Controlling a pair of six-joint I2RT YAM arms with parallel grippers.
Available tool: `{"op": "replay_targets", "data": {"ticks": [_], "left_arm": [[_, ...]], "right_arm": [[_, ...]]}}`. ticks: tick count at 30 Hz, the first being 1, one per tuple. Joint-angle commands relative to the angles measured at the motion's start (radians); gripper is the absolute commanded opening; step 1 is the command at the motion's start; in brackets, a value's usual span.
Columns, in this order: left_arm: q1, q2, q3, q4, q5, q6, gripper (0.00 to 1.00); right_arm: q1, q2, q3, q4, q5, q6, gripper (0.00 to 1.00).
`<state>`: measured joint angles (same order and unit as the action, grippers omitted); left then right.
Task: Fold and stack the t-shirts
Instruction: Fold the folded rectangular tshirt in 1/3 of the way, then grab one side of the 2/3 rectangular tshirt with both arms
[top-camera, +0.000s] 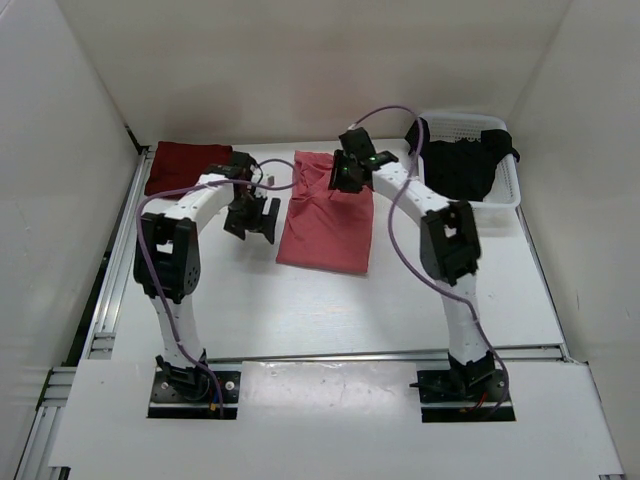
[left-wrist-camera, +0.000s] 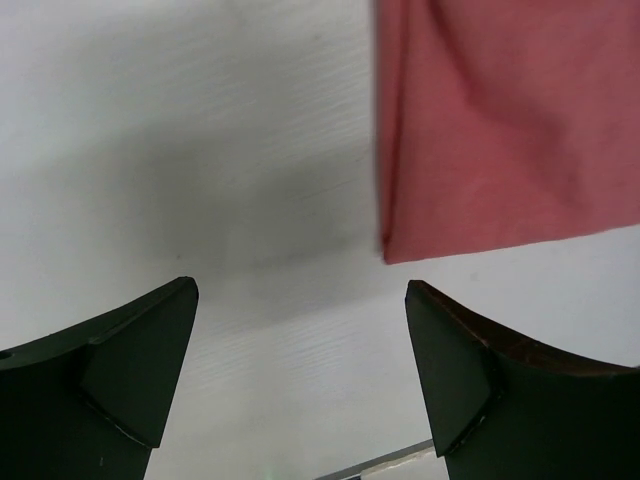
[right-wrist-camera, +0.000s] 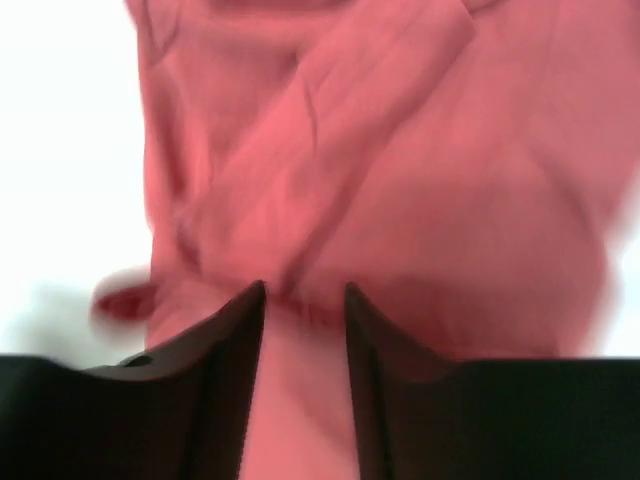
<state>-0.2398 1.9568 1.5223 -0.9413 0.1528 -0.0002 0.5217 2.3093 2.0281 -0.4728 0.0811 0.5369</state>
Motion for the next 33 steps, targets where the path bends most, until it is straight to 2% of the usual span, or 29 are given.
{"op": "replay_targets", "data": {"ticks": [1, 2, 3, 4, 6, 7, 10, 11, 14, 16, 19, 20, 24, 27, 28, 30, 31, 32, 33], "left_arm": [[0.007, -0.012, 0.081, 0.004, 0.143, 0.0, 0.96], [-0.004, 0.0, 0.091, 0.004, 0.16, 0.0, 0.96], [-0.004, 0.014, 0.111, -0.005, 0.177, 0.0, 0.96], [-0.016, 0.042, 0.111, -0.005, 0.2, 0.0, 0.96], [-0.042, 0.063, 0.121, -0.034, 0.223, 0.0, 0.96], [-0.053, 0.074, 0.102, -0.034, 0.234, 0.0, 0.96], [-0.099, 0.085, 0.039, 0.002, 0.209, 0.0, 0.96], [-0.108, 0.085, 0.026, 0.018, 0.171, 0.0, 0.96], [-0.127, 0.125, 0.007, 0.053, 0.09, 0.0, 0.96], [-0.127, 0.136, 0.018, 0.062, 0.08, 0.0, 0.94], [-0.118, 0.151, 0.018, 0.062, 0.08, 0.0, 0.84], [-0.118, 0.16, 0.018, 0.062, 0.08, 0.0, 0.76], [-0.118, 0.16, 0.018, 0.062, 0.102, 0.0, 0.61], [-0.118, 0.16, 0.027, 0.062, 0.111, 0.0, 0.39], [-0.127, 0.169, 0.027, 0.062, 0.111, 0.0, 0.28], [-0.127, 0.169, 0.027, 0.062, 0.111, 0.0, 0.14], [-0.127, 0.169, 0.027, 0.062, 0.111, 0.0, 0.1], [-0.127, 0.169, 0.016, 0.062, 0.111, 0.0, 0.1], [-0.127, 0.156, 0.016, 0.062, 0.111, 0.0, 0.1]], "right_arm": [[-0.021, -0.301, -0.174, -0.006, -0.022, 0.004, 0.5], [-0.032, -0.345, -0.245, -0.006, -0.05, 0.026, 0.56], [-0.043, -0.429, -0.319, -0.006, -0.084, 0.046, 0.58], [-0.064, -0.468, -0.465, -0.006, -0.116, 0.063, 0.58], [-0.074, -0.569, -0.607, 0.014, -0.177, 0.072, 0.59], [-0.074, -0.597, -0.729, 0.034, -0.178, 0.072, 0.59], [-0.083, -0.663, -0.918, 0.101, -0.257, 0.116, 0.6], [-0.083, -0.663, -0.946, 0.138, -0.312, 0.117, 0.6], [-0.083, -0.663, -1.0, 0.181, -0.336, 0.138, 0.6], [-0.092, -0.642, -1.022, 0.215, -0.386, 0.149, 0.6], [-0.092, -0.628, -1.065, 0.267, -0.4, 0.187, 0.6], [-0.101, -0.617, -1.104, 0.307, -0.4, 0.196, 0.6], [-0.135, -0.579, -1.217, 0.491, -0.48, 0.296, 0.59], [-0.135, -0.539, -1.217, 0.51, -0.48, 0.321, 0.51], [-0.135, -0.53, -1.208, 0.51, -0.48, 0.321, 0.42], [-0.135, -0.53, -1.207, 0.51, -0.455, 0.321, 0.3], [-0.135, -0.539, -1.207, 0.51, -0.446, 0.321, 0.21], [-0.147, -0.548, -1.207, 0.51, -0.434, 0.321, 0.05], [-0.147, -0.548, -1.207, 0.51, -0.434, 0.321, 0.0]]}}
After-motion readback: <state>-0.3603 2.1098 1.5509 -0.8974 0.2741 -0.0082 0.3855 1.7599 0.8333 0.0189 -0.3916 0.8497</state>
